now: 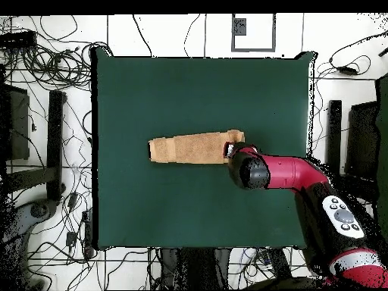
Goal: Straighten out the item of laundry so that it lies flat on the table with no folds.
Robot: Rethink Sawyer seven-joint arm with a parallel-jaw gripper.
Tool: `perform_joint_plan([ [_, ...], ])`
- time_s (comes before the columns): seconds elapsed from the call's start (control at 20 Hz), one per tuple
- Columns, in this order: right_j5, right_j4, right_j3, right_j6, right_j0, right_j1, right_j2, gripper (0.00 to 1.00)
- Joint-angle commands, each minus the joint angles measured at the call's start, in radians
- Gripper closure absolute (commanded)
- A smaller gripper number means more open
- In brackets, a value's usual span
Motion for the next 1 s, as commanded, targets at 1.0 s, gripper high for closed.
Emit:
perform_joint_plan([
  [1.0,0.209,0.031,0.237,-0.111,-0.003,-0.362,0.099,1.0],
])
